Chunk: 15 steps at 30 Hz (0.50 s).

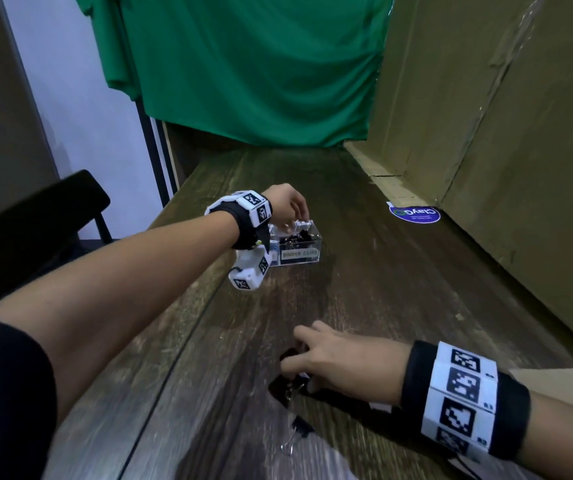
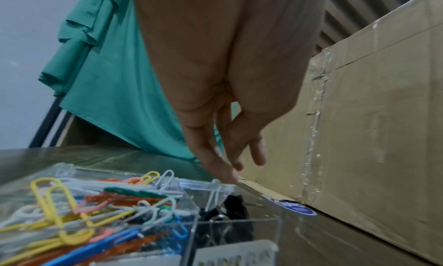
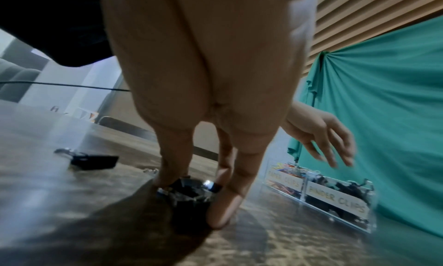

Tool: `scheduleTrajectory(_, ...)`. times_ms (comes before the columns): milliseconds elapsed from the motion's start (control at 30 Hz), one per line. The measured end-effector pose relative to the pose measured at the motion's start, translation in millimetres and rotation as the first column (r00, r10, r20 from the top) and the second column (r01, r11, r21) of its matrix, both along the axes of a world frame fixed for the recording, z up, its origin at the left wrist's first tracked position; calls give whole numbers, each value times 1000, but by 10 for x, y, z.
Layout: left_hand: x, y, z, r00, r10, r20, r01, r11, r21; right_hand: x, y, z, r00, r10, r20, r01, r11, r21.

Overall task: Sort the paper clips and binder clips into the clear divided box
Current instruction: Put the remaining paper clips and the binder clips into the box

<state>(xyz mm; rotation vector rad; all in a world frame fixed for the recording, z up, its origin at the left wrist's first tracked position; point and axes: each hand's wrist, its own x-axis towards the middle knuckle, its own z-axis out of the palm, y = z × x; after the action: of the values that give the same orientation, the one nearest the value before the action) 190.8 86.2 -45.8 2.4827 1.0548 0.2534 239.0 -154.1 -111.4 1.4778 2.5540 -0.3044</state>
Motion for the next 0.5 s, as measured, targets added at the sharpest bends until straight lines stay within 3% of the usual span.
scheduleTrajectory(67,-96,-187,70,1000,-23,2,22,999,23,22,13,25,999,-45,11,45,997,-56)
scheduleTrajectory(133,-234,-488,106,991,-94,-94,96,995,15,50,26,70,995,-102,9,102,989,-110)
scheduleTrajectory(267,-618,-1210,-29,915,-272,-298,249,962,-111,155,44,119,981,-191,-24,188,977,-95)
scheduleTrajectory(333,-787,-1546,-154,867,-326,-377,317,944,-88,206,50,114,968,-245,-49,241,967,-84)
scheduleTrajectory(500,-1026,-2096,-540,808,-484,-336,489,869,-77,294,-12,187,941,-333,-60,322,936,-139)
